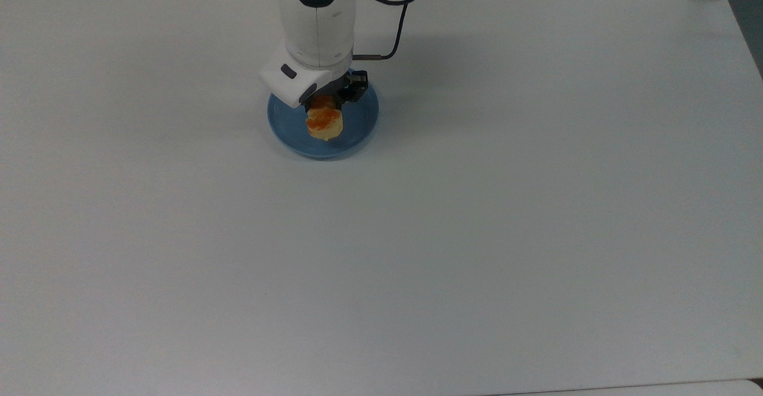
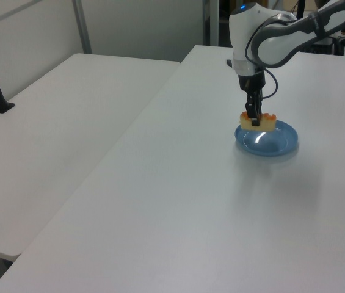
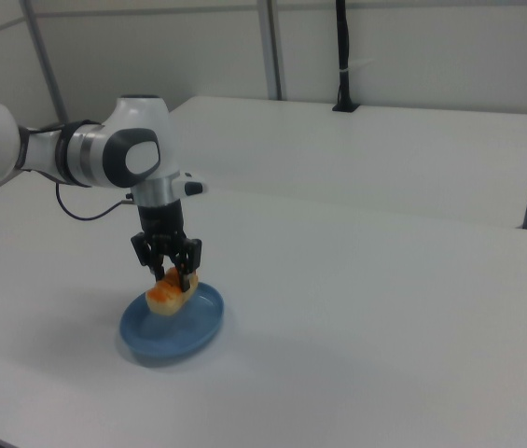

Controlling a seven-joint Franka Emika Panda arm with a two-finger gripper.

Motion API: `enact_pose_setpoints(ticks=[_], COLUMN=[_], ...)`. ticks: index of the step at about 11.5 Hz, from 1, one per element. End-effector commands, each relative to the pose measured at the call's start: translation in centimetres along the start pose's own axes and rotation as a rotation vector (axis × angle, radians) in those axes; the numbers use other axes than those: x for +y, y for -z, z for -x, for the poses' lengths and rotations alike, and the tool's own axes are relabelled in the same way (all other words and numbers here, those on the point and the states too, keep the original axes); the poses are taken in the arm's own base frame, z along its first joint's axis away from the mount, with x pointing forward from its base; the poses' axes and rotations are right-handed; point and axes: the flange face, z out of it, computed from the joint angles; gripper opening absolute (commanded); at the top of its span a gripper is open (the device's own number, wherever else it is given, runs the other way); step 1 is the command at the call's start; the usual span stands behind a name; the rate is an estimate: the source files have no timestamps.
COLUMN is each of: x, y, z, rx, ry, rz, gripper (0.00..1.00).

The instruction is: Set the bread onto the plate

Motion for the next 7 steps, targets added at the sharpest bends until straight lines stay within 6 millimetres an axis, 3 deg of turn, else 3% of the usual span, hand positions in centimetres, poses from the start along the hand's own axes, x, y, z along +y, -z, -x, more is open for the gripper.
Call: enact_pose_setpoints(ticks=[1,4,5,7], x=[-0.3,-1.0,-1.1,-1.1], y=[-1.9,-1.3,1.4,9.5], z=[1.1,1.5,1.5,2.5], rx=[-0.058,-0.08,-0.05,0.022], ry=[0.005,0.014,-0.014,-0.063], rz=[0.018,0.012,0.007,-0.014], gripper=[1.0,1.0,1.0,1.0])
